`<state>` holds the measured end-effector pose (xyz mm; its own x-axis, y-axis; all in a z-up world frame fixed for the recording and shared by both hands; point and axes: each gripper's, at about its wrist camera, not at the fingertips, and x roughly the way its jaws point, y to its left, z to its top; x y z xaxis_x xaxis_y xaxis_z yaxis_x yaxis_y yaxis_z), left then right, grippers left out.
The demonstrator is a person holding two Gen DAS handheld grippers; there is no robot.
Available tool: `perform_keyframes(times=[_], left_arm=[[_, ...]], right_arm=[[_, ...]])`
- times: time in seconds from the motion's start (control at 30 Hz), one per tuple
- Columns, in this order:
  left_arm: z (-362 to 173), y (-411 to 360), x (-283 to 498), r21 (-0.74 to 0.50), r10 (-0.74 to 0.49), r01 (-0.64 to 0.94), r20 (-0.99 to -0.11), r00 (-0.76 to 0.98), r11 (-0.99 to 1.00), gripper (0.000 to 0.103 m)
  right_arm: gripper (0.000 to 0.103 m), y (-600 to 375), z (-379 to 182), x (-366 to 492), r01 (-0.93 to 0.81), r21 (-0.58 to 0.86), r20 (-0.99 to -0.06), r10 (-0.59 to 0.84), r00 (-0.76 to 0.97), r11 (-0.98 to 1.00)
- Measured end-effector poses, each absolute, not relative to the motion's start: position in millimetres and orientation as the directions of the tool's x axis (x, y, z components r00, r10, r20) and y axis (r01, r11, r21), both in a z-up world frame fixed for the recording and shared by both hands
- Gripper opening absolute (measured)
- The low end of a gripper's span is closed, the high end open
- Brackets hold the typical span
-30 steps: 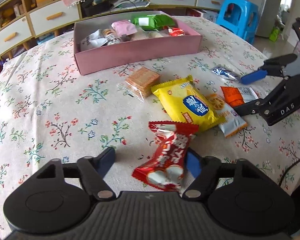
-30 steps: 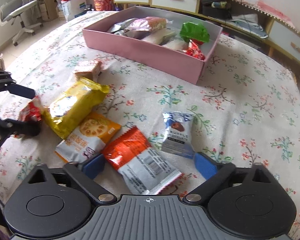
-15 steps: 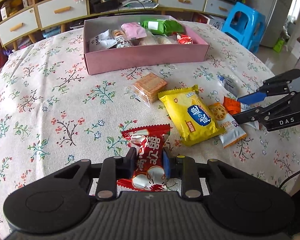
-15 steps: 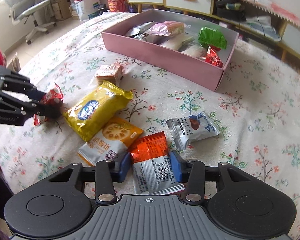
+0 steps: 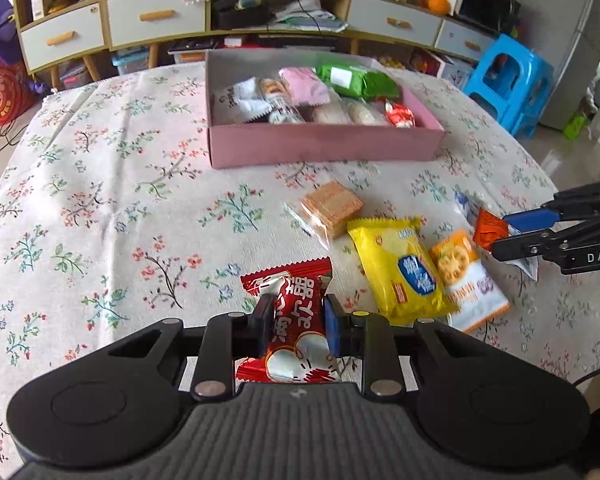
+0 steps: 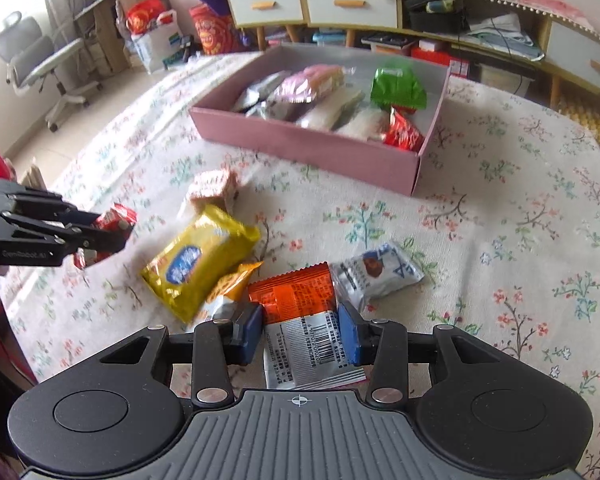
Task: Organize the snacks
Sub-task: 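Carry both packets into the pink box and open both tools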
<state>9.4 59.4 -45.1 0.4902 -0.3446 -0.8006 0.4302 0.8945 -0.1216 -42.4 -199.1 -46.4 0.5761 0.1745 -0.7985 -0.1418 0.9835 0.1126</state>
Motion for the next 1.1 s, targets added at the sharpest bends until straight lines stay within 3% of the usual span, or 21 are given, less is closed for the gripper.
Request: perform_keyframes(times=[0.8, 1.1], left_arm=[[-15, 50, 88, -0.230, -0.375, 0.305, -0.697, 0.611, 0.924, 0.024], [-17, 40, 134, -0.268, -0.385, 0.281, -0.718, 0.580, 0.922, 0.024]], right_arm=[[0.040, -219, -20, 30, 0.041, 0.291, -0.658, 0.169, 0.734, 0.956], [0.040, -223, -23, 66, 0.103, 0.344, -0.635, 0.150, 0.758, 0.933]])
